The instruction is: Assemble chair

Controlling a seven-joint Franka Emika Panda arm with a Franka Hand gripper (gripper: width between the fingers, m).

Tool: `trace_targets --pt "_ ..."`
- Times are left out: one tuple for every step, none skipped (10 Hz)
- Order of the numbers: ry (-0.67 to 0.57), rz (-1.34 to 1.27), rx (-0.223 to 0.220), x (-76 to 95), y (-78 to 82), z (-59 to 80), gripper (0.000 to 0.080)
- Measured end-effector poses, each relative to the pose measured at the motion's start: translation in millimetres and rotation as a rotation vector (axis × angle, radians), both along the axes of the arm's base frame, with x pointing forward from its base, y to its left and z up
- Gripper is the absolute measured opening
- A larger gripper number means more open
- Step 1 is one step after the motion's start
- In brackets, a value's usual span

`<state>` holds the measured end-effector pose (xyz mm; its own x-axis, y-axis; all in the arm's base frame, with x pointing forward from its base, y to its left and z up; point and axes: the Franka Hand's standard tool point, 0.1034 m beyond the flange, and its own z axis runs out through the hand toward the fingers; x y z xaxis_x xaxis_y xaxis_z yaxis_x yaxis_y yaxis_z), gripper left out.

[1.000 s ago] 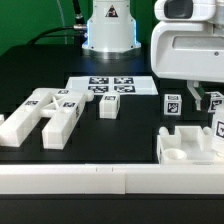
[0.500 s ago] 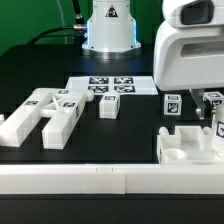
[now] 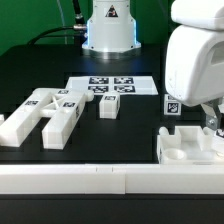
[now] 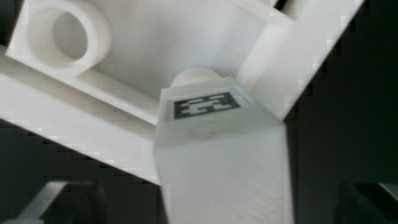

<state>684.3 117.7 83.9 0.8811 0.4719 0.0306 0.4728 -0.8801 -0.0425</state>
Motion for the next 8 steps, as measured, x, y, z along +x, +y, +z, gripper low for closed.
trace_targets --pt "-0.002 0.059 0.001 -0.3 -1.8 -1.4 0.0648" --pt "-0.001 0.059 0.000 -1.1 -2.0 -2.5 0.0648" --pt "-0.001 0.062 -0.001 -2.0 -1.6 -3.5 0.0637" --pt "-0.001 0.063 -0.001 -2.2 -0.7 -3.6 0.0637" --pt "0.000 0.062 -0.001 -2.3 -1.3 -4.0 0.0460" --pt "0.000 0.061 -0.001 -2.3 -1.7 -4.2 0.0285" --pt "0.001 0.061 -0.001 -2.3 -1.9 -4.4 0.0285" --pt "0.001 0.052 0.000 -2.3 -1.9 -4.4 0.0289"
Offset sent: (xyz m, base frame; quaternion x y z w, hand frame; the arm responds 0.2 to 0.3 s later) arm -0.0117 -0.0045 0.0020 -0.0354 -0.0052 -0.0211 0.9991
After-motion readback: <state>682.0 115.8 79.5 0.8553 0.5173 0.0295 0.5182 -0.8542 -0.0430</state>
